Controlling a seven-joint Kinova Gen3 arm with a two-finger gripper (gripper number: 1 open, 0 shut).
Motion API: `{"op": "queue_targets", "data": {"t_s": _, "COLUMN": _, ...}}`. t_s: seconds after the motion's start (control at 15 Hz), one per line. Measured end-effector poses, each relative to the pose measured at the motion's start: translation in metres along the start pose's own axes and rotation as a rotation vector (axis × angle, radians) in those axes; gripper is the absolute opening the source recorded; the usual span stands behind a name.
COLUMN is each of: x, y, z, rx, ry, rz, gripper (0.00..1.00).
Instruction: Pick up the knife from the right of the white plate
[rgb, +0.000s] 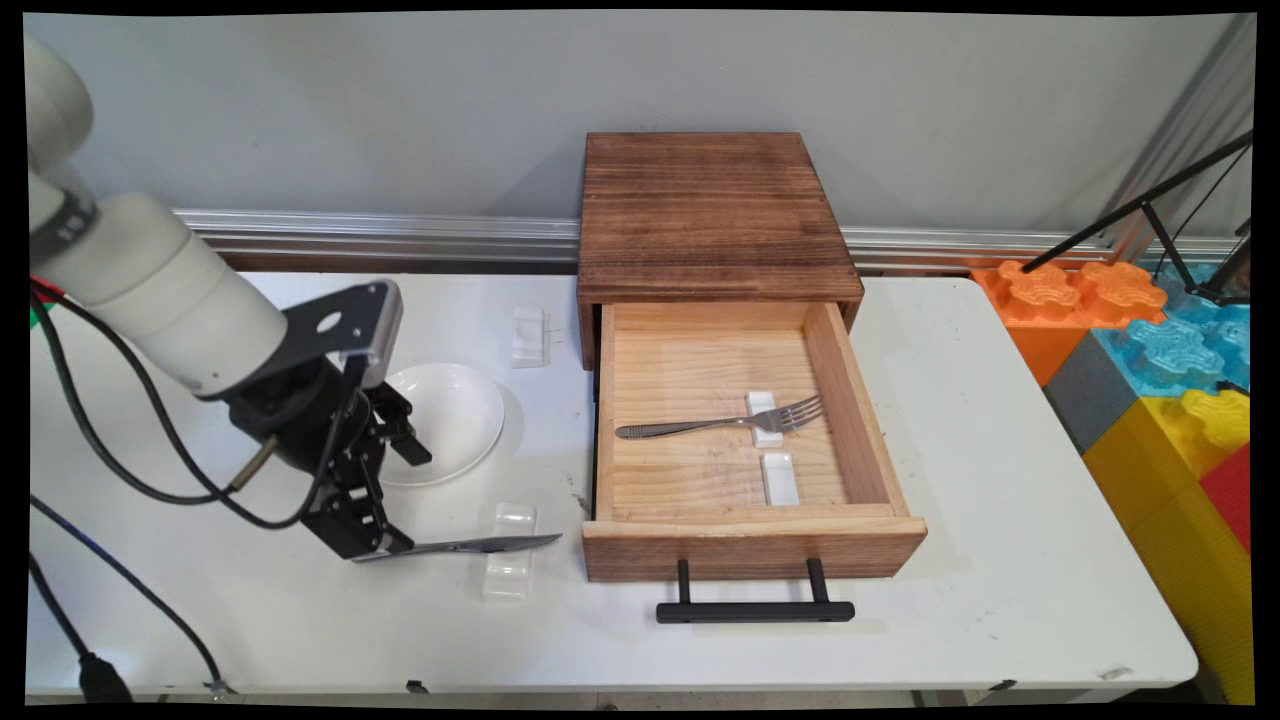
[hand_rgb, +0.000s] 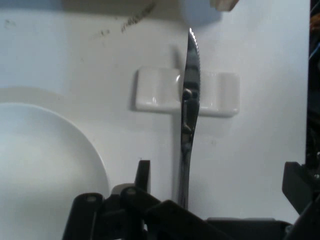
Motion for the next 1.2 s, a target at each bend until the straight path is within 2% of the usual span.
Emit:
{"op": "queue_targets", "data": {"t_s": 0.6, "x": -0.014, "y": 0.001, "z": 0.041, "rx": 0.007, "ry": -0.044, "rz": 0.005, "gripper": 1.0}}
{"op": "queue_targets", "data": {"t_s": 1.2, "x": -0.019, "y": -0.006, "z": 0.067, "rx": 0.021, "ry": -0.047, "rz": 0.021, "gripper": 1.0}}
